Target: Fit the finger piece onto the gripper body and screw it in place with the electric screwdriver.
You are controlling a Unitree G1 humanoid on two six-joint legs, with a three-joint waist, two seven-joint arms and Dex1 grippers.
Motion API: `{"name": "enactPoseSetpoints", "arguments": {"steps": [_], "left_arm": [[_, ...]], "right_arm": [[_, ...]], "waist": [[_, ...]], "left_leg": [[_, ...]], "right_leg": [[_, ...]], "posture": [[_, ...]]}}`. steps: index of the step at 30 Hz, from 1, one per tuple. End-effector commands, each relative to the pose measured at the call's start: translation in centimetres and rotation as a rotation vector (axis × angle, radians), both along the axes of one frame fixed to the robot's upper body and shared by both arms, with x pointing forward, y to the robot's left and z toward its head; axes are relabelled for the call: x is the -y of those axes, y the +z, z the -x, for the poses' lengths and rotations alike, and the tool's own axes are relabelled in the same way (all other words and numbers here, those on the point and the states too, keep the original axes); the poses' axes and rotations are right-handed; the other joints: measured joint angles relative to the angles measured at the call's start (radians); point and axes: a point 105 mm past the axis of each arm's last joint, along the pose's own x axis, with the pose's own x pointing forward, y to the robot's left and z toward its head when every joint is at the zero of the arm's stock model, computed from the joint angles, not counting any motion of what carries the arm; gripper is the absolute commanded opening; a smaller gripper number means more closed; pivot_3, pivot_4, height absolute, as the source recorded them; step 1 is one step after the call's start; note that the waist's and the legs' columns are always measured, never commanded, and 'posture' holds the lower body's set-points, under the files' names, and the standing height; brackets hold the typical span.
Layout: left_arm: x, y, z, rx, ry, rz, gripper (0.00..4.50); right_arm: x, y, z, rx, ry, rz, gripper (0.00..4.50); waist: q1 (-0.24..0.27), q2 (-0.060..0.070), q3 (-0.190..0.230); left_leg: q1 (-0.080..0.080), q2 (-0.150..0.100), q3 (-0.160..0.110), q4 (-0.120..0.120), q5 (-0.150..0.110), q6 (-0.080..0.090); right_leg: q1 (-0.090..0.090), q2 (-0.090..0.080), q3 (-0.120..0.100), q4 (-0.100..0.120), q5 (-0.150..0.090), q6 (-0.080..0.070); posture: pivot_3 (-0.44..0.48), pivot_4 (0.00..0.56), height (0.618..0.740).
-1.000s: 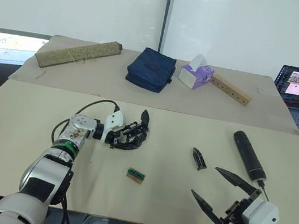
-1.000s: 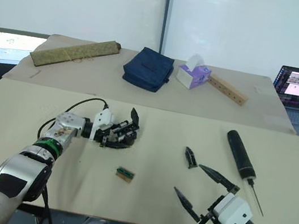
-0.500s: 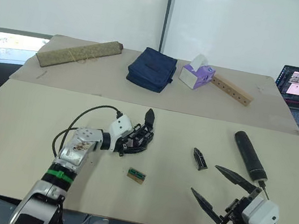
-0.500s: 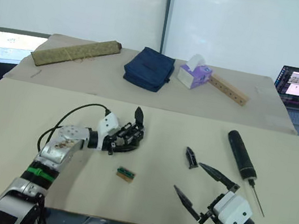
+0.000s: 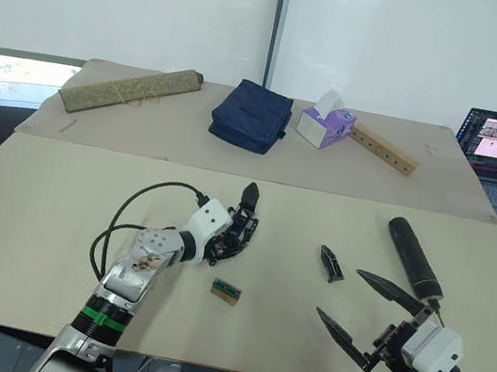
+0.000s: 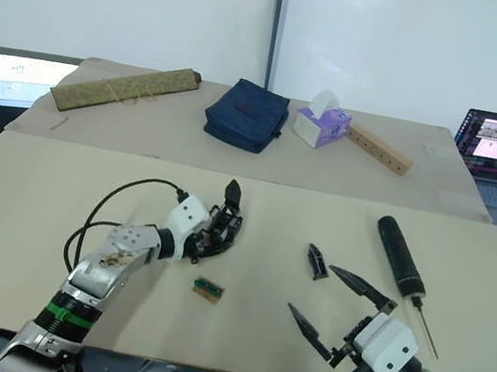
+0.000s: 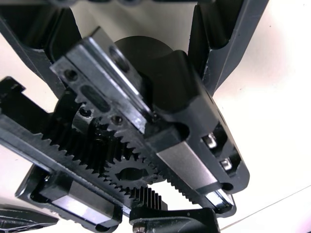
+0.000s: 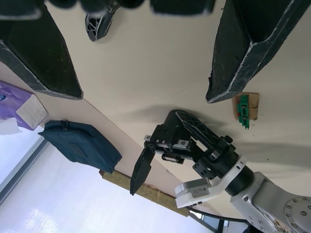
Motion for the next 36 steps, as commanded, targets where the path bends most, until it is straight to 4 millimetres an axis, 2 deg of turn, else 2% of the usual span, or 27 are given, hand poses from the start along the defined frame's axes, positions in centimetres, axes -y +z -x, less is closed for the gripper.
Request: {"name": "enactPoseSetpoints", "arguments": {"steps": [1,2,4,6,10,15,21,25,31,34,36], "left_arm": [[-0.3,0.8,0.3,0.024,-0.027,0.015,3.34],[-0.5,0.9,0.4,0.032,-0.038,0.014,3.82],[-0.9,1.4,0.3,0.042,-0.061,0.03,4.42],[-2.1,1.7,0.0,0.054,-0.086,0.012,4.42],[-3.8,0.8,0.1,0.006,-0.239,-0.045,4.42],[-4.5,0.1,-0.4,0.012,-0.385,-0.057,4.42],[-2.9,-0.2,-2.5,0.019,-0.455,-0.043,4.42],[-1.7,0.3,-3.0,0.023,-0.491,-0.002,4.42],[-1.1,0.4,-3.5,0.015,-0.497,0.001,4.42],[-1.5,0.0,-3.4,0.019,-0.505,-0.034,3.56],[-1.9,0.0,-3.3,0.041,-0.498,-0.031,2.67]], "right_arm": [[-0.1,0.7,0.1,0.029,0.008,-0.001,4.5],[-0.1,0.7,0.1,0.029,0.008,-0.001,4.5],[-0.2,0.7,0.1,0.029,0.007,-0.002,4.5],[-0.2,0.7,0.1,0.03,0.006,-0.003,4.5],[-0.2,0.7,0.0,0.031,0.007,-0.003,4.5],[-0.4,0.7,-0.2,0.032,0.016,-0.004,4.5],[-0.5,1.2,-0.7,0.05,0.023,-0.001,4.5],[-0.2,1.3,-0.7,0.053,0.014,0.006,4.5],[-0.2,1.3,-0.5,0.057,-0.002,0.004,4.5],[-0.2,1.2,-0.4,0.058,-0.01,0.004,4.5],[-0.3,1.2,-0.4,0.058,-0.012,0.003,4.5]], "waist": [[0.0,0.0,0.0],[-0.001,0.0,0.0],[0.0,0.0,0.0],[0.001,0.0,0.0],[0.001,0.0,0.0],[0.003,0.0,0.0],[0.014,0.0,0.0],[0.011,0.0,0.0],[0.003,0.0,0.0],[0.002,0.0,0.0],[0.002,0.0,0.0]], "left_leg": [[0.0,0.0,0.0,0.0,0.0,0.0],[0.0,0.0,0.0,0.0,0.0,0.0],[0.0,0.0,0.0,0.0,0.0,0.0],[0.0,0.0,0.0,0.0,0.0,0.0],[0.0,0.0,0.0,0.0,0.0,0.0],[0.001,-0.001,0.001,0.0,0.0,0.0],[-0.001,-0.003,0.002,0.001,0.0,0.0],[-0.001,-0.004,0.002,0.001,0.0,0.001],[-0.001,-0.003,0.001,0.001,0.0,0.001],[-0.001,-0.003,0.002,0.001,0.0,0.001],[-0.001,-0.003,0.002,0.001,0.0,0.001]], "right_leg": [[0.0,0.0,0.0,0.0,0.0,0.0],[0.0,0.0,0.0,0.0,0.0,0.0],[0.0,0.0,0.0,0.0,0.0,0.0],[0.0,0.0,0.0,0.0,0.0,0.0],[0.0,0.0,0.0,0.0,0.0,0.0],[0.001,0.0,0.0,-0.001,0.0,0.0],[0.001,0.0,-0.001,-0.002,0.0,0.0],[0.0,0.001,-0.001,-0.002,0.0,0.0],[0.0,0.002,-0.001,0.0,0.0,0.0],[0.0,0.002,-0.001,-0.001,0.0,0.0],[0.0,0.002,-0.001,-0.001,0.0,0.0]], "posture": [[0.0,0.15,0.74],[0.0,0.15,0.74],[0.0,0.15,0.74],[0.0,0.15,0.74],[0.0,0.15,0.74],[0.0,0.15,0.74],[0.0,0.15,0.74],[0.0,0.15,0.74],[0.0,0.15,0.74],[0.0,0.15,0.74],[0.0,0.15,0.74]]}}
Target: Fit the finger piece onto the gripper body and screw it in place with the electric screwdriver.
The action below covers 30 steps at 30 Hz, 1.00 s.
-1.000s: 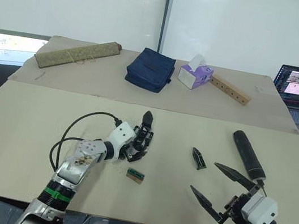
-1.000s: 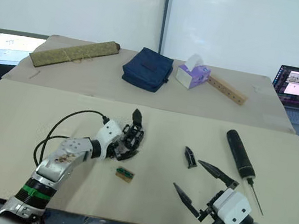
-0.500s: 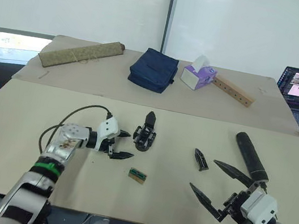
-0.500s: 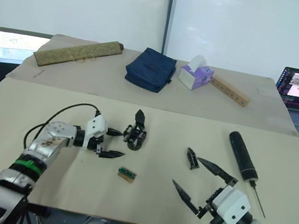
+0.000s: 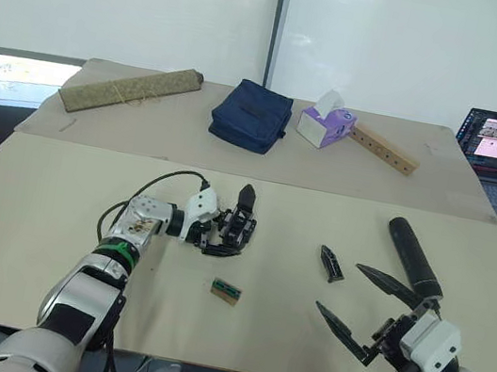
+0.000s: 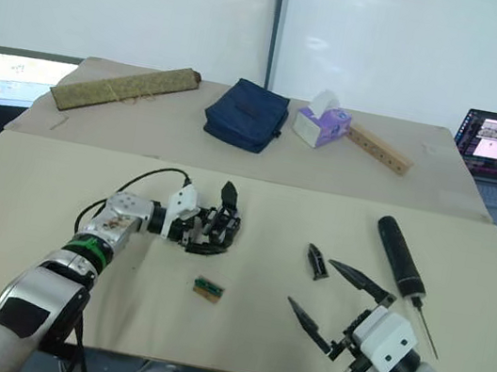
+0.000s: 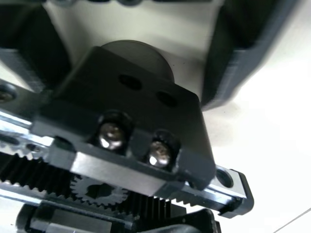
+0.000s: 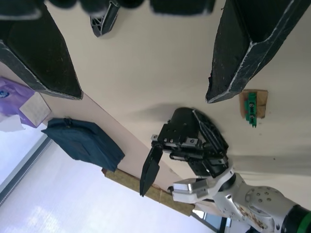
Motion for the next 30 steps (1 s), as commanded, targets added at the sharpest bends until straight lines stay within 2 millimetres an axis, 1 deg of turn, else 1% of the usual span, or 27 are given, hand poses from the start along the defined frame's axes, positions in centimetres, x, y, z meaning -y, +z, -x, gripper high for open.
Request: {"name": "enactPoseSetpoints", "arguments": {"steps": [1,6,9,11,15,17,18,20,23,26,29,30], "left_arm": [[-0.6,0.7,-0.2,0.063,0.016,0.03,2.3],[0.2,1.9,0.3,0.08,0.033,0.151,2.32],[1.1,2.4,1.0,0.105,0.034,0.154,2.32],[1.5,2.6,1.4,0.088,0.048,0.144,2.32],[1.9,3.1,1.2,0.131,0.1,0.122,2.32],[1.8,2.2,1.4,0.135,0.095,0.08,2.32],[1.9,2.0,1.5,0.108,0.103,0.082,2.32],[2.1,1.9,1.5,0.066,0.113,0.093,2.32],[2.1,1.2,2.1,0.024,0.097,0.047,2.32],[1.4,0.7,1.9,0.032,0.136,0.022,2.32],[0.8,0.2,2.0,0.001,0.161,0.034,2.32],[0.5,-0.1,2.1,-0.008,0.162,0.024,2.82]], "right_arm": [[-0.2,1.0,0.2,0.042,-0.001,-0.007,4.5],[-0.2,1.0,0.2,0.041,-0.008,-0.01,4.5],[-0.1,1.0,0.4,0.035,-0.016,-0.016,4.5],[-0.1,1.0,0.5,0.03,-0.018,-0.018,4.5],[-0.4,0.9,0.6,0.02,-0.016,-0.029,4.5],[-0.6,0.8,0.6,0.013,-0.008,-0.033,4.5],[-0.6,0.8,0.6,0.011,-0.008,-0.034,4.5],[-0.6,0.8,0.6,0.011,-0.011,-0.034,4.5],[-0.5,0.9,0.6,0.011,-0.014,-0.034,4.5],[-0.5,0.9,0.5,0.011,-0.013,-0.033,4.5],[-0.5,0.9,0.5,0.01,-0.012,-0.029,4.5],[-0.4,0.8,0.5,0.009,-0.011,-0.028,4.5]], "waist": [[-0.002,0.0,0.0],[-0.008,0.0,0.0],[-0.006,0.0,0.0],[-0.004,0.0,0.0],[-0.001,0.0,0.0],[0.001,0.0,0.0],[0.0,0.0,0.0],[-0.001,0.0,0.0],[-0.001,0.0,0.0],[-0.002,0.0,0.0],[-0.002,0.0,0.0],[-0.004,0.0,0.0]], "left_leg": [[0.0,0.0,0.0,0.0,0.0,0.0],[0.0,0.001,0.0,0.0,0.0,0.0],[0.0,0.001,-0.001,0.0,0.0,0.0],[-0.001,0.002,-0.001,0.0,0.0,0.0],[-0.001,0.002,-0.001,0.0,0.0,0.0],[0.0,0.002,-0.001,0.0,0.0,0.0],[0.0,0.002,-0.001,0.0,0.0,0.0],[0.0,0.001,-0.001,0.0,0.0,0.0],[0.0,0.002,-0.001,0.0,0.0,0.0],[0.0,0.001,-0.001,0.0,0.0,0.0],[0.0,0.002,-0.001,0.0,0.0,0.0],[0.001,0.002,-0.001,0.0,0.0,0.0]], "right_leg": [[0.0,0.0,0.0,0.0,0.0,0.0],[0.0,0.0,0.0,0.001,0.0,0.0],[0.0,-0.001,0.0,0.001,0.0,0.0],[0.0,-0.001,0.0,0.001,0.0,0.0],[-0.001,-0.001,0.0,0.0,0.0,0.0],[-0.001,-0.001,0.0,0.001,0.0,0.0],[0.0,-0.001,0.0,0.0,0.0,0.0],[-0.001,-0.001,0.0,0.0,0.0,0.0],[-0.001,-0.001,0.0,0.001,0.0,0.0],[0.0,-0.001,0.0,0.0,0.0,0.0],[0.0,-0.001,0.0,0.001,0.0,0.0],[0.0,-0.001,0.0,0.001,0.0,0.0]], "posture": [[0.0,0.15,0.74],[0.0,0.15,0.74],[0.0,0.15,0.74],[0.0,0.15,0.74],[0.0,0.15,0.74],[0.0,0.15,0.74],[0.0,0.15,0.74],[0.0,0.15,0.74],[0.0,0.15,0.74],[0.0,0.15,0.74],[0.0,0.15,0.74],[0.0,0.15,0.74]]}}
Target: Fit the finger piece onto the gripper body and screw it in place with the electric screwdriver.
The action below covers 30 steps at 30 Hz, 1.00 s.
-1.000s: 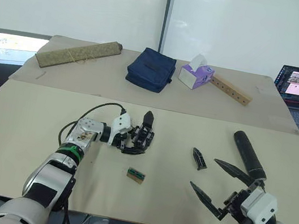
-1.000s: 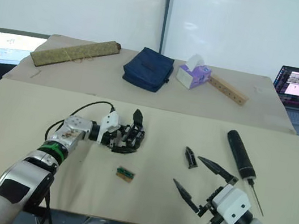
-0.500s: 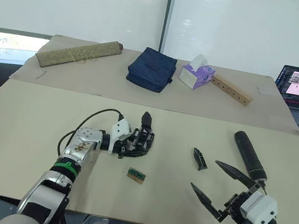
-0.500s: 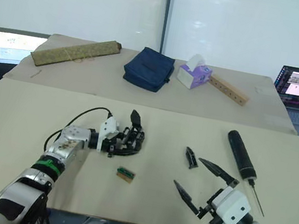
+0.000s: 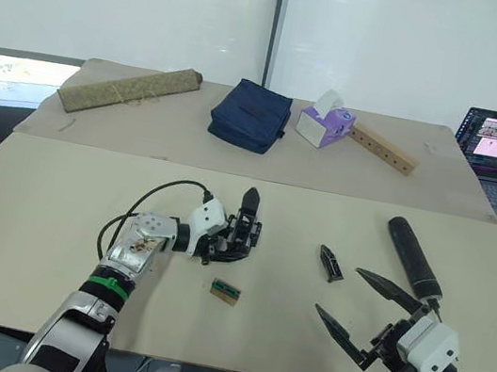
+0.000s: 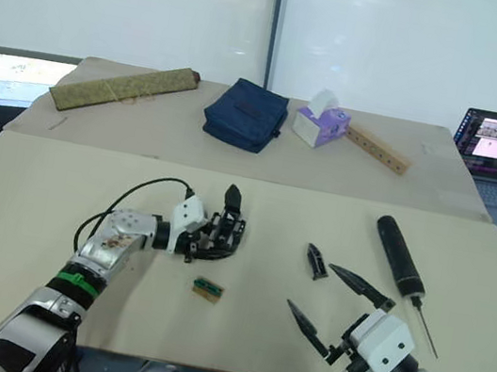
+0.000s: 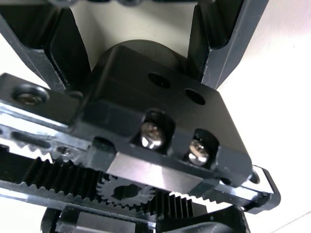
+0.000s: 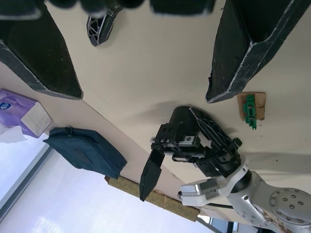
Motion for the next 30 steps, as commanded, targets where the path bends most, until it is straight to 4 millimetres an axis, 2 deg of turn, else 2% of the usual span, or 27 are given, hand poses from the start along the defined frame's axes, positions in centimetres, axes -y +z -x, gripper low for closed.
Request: {"name": "enactPoseSetpoints", "arguments": {"steps": [1,3,4,9,12,13,15,19,22,26,30], "left_arm": [[-1.4,-0.2,-0.1,0.012,0.034,-0.013,3.37],[-2.2,-0.7,0.1,-0.022,0.051,-0.033,4.21],[-2.7,-0.8,0.3,-0.018,0.045,-0.043,4.47],[-6.9,0.1,1.4,0.024,0.059,-0.046,4.47],[-11.7,1.2,2.6,0.01,0.091,-0.026,4.47],[-13.1,1.7,3.3,-0.019,0.076,-0.013,4.47],[-14.1,3.4,3.8,-0.011,0.053,0.029,4.47],[-12.7,6.7,4.7,0.074,-0.066,0.103,4.47],[-11.2,8.7,5.0,0.104,-0.091,0.174,4.47],[-9.1,10.8,6.0,0.113,-0.132,0.267,4.47],[-7.3,12.1,6.6,0.147,-0.182,0.297,4.47]], "right_arm": [[-0.3,0.9,0.2,0.034,0.014,-0.006,4.5],[-0.2,0.8,0.4,0.03,0.015,-0.005,4.5],[-0.2,0.7,0.5,0.026,0.019,-0.002,4.5],[0.1,0.1,2.0,-0.032,0.042,0.005,4.5],[2.7,-0.2,2.2,-0.056,-0.118,-0.041,4.5],[3.3,-0.6,2.9,-0.044,-0.156,-0.005,4.5],[4.5,-1.0,3.9,-0.041,-0.253,0.003,4.5],[5.7,-2.4,5.3,-0.106,-0.366,0.013,4.5],[6.1,-3.3,5.0,-0.171,-0.427,0.043,4.5],[5.8,-1.9,1.7,-0.257,-0.487,-0.014,4.5],[4.4,-1.1,-1.9,-0.467,-0.427,-0.002,4.5]], "waist": [[-0.003,0.0,0.0],[-0.007,0.0,0.0],[-0.008,0.0,0.0],[-0.012,0.002,-0.001],[-0.012,0.002,-0.001],[-0.012,0.003,-0.001],[-0.008,0.003,-0.001],[0.017,0.004,-0.001],[0.012,0.003,-0.001],[-0.013,0.003,-0.001],[-0.02,0.004,-0.001]], "left_leg": [[0.0,0.0,0.0,0.0,0.0,0.0],[0.001,0.0,0.0,0.0,0.0,0.0],[0.001,0.0,0.0,0.0,0.0,0.0],[0.003,0.002,0.0,-0.002,0.0,0.0],[0.003,0.003,0.0,-0.002,0.0,0.0],[0.003,0.003,0.0,-0.002,0.0,0.0],[0.003,0.003,0.0,-0.003,0.0,0.0],[0.002,0.003,0.0,-0.002,0.0,0.0],[0.001,0.002,0.002,-0.001,0.0,0.0],[0.001,0.003,0.002,-0.001,0.0,0.0],[0.002,0.005,0.001,-0.002,0.0,0.0]], "right_leg": [[0.0,0.0,0.0,0.0,0.0,0.0],[0.0,0.0,0.0,0.0,0.0,0.0],[0.001,0.0,0.0,0.0,0.0,0.0],[0.001,0.0,0.001,0.001,0.0,-0.001],[0.001,0.0,0.001,0.001,0.0,-0.001],[0.001,0.0,0.001,0.001,0.0,-0.001],[0.0,-0.001,0.001,0.0,-0.001,-0.002],[0.002,-0.004,-0.002,-0.001,-0.001,-0.002],[0.002,-0.007,-0.001,-0.002,-0.001,-0.001],[0.0,-0.005,0.0,-0.001,-0.001,-0.002],[0.0,-0.001,0.001,0.001,0.0,-0.003]], "posture": [[0.0,0.15,0.74],[0.0,0.15,0.74],[0.0,0.15,0.74],[0.0,0.15,0.74],[0.0,0.15,0.74],[0.0,0.15,0.74],[0.0,0.15,0.74],[0.0,0.15,0.74],[0.0,0.15,0.74],[0.0,0.15,0.74],[0.0,0.15,0.74]]}}
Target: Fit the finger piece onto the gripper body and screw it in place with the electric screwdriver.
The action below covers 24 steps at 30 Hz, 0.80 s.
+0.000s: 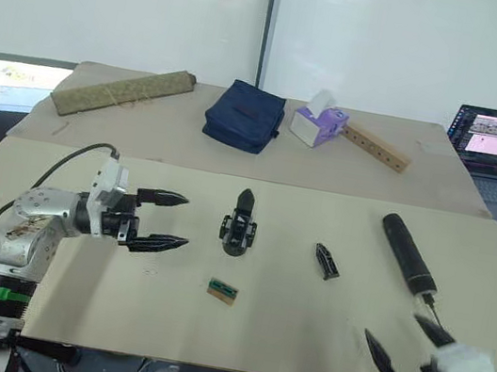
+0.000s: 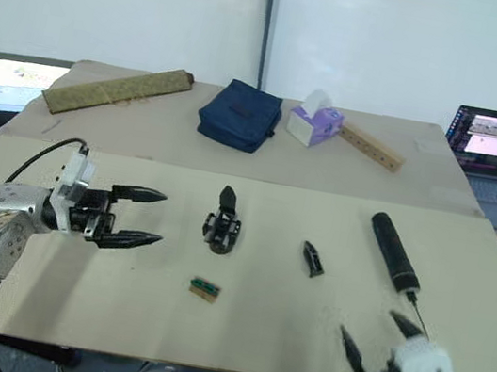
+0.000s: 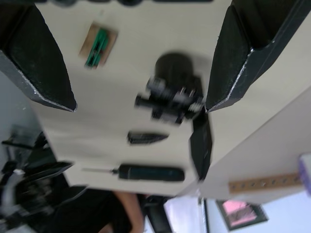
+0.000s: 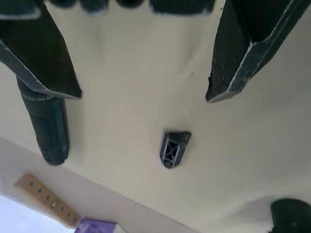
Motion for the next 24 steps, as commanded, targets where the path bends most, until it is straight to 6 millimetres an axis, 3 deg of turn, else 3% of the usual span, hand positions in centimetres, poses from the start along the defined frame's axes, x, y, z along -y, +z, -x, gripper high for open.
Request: {"name": "enactPoseSetpoints", "arguments": {"steps": [1,6,11,21,24], "left_arm": [[1.1,2.0,0.4,0.065,-0.02,0.038,4.47],[2.0,2.5,0.3,0.065,-0.022,0.034,4.47],[2.3,2.3,0.5,0.059,-0.014,0.031,4.47],[2.1,1.2,0.7,0.01,-0.008,-0.006,4.47],[1.7,1.3,0.4,0.013,0.011,0.0,4.5]], "right_arm": [[-1.4,0.5,-1.8,-0.192,0.035,-0.055,4.5],[-1.7,0.4,-5.3,-0.417,0.019,0.035,4.5],[-3.1,-0.3,-7.7,-0.534,0.01,0.057,4.5],[-3.8,-2.5,-10.8,-0.581,-0.025,0.091,4.5],[-4.0,-3.2,-10.6,-0.599,-0.006,0.098,3.7]], "waist": [[0.007,0.0,0.0],[0.015,0.001,0.001],[0.013,0.0,0.001],[0.011,0.0,0.001],[0.01,0.0,0.001]], "left_leg": [[0.0,0.001,-0.001,0.0,0.0,0.0],[-0.001,-0.002,-0.003,0.0,0.0,0.0],[-0.006,-0.005,-0.003,0.0,0.0,0.0],[-0.008,-0.004,-0.002,0.0,0.0,0.0],[-0.008,-0.004,-0.002,0.001,0.0,0.0]], "right_leg": [[0.0,0.002,0.0,0.0,0.0,0.0],[0.0,0.002,-0.002,-0.001,-0.001,-0.001],[-0.004,-0.001,-0.002,-0.003,0.0,0.001],[-0.007,0.0,-0.002,-0.001,0.0,0.001],[-0.008,0.0,-0.001,0.0,0.0,0.001]], "posture": [[0.0,0.15,0.74],[0.0,0.15,0.74],[0.0,0.15,0.74],[0.0,0.15,0.74],[0.0,0.15,0.74]]}}
